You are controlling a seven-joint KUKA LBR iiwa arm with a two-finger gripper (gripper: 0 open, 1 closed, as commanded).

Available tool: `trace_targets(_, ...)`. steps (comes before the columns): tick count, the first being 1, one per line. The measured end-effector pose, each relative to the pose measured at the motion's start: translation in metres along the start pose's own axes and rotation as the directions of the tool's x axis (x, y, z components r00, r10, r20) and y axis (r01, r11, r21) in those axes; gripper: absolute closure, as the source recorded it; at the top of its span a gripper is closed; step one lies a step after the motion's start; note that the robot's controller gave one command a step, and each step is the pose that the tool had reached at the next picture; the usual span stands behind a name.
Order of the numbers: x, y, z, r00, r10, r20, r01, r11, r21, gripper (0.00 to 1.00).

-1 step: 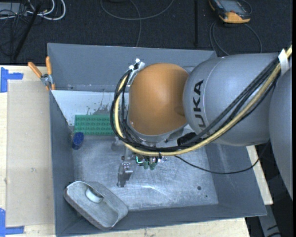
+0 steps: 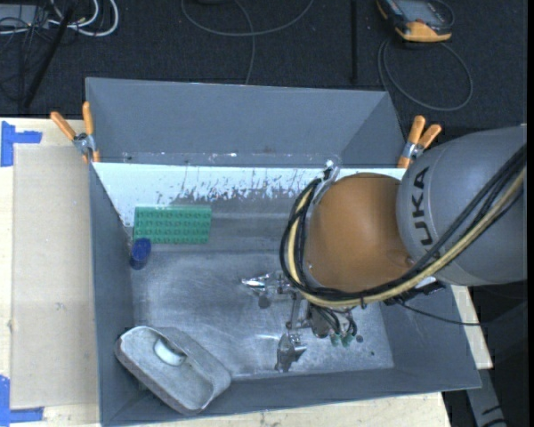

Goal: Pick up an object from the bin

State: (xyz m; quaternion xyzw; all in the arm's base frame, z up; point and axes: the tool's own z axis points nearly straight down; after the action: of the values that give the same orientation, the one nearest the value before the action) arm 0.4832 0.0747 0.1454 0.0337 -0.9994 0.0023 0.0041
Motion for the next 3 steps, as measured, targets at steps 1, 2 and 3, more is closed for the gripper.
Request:
trace_targets(1,-0.034,-0.07,0.034,0.992,-0.129,0.007,0.129,0.992,-0.001,0.0)
trace_targets(2,-0.099,-0.039,0.009,1.0,0.022,0.012,-0.022,1.0,-0.006,0.0)
trace_targets(3,-0.125,-0.056,0.074,0.999,-0.031,0.012,0.031,0.999,-0.006,0.0)
